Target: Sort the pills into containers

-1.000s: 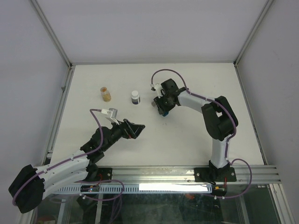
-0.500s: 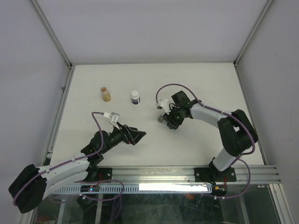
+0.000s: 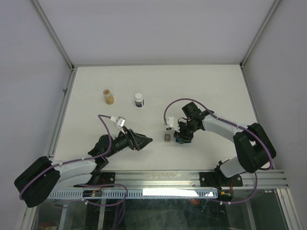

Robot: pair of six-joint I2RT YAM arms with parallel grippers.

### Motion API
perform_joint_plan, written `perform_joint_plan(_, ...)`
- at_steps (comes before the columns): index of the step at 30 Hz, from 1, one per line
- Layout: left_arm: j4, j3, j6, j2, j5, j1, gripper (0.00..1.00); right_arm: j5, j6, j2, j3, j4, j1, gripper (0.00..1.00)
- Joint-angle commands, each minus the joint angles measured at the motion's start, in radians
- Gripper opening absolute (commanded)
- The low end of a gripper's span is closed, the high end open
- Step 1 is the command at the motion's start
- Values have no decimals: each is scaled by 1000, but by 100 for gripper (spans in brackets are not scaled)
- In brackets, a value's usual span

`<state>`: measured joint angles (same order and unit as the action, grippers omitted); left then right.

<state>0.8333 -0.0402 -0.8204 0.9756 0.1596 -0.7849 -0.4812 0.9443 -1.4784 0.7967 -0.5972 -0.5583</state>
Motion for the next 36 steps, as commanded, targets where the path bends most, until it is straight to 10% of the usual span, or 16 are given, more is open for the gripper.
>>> perform_joint_plan(1, 120, 2, -32, 15, 28, -3, 89, -49, 82, 20, -6, 9, -15, 46)
perform_joint_plan(9, 108, 3, -56, 21, 5, -2, 89, -62, 61, 76, -34, 74, -20, 75)
perform_joint_plan(17, 150, 15, -79, 34, -2, -3, 89, -129, 108, 133, -88, 146, -19, 78)
perform_joint_plan(36, 160, 11, -126, 91, -28, -3, 86, -70, 11, 35, -27, 152, -25, 38)
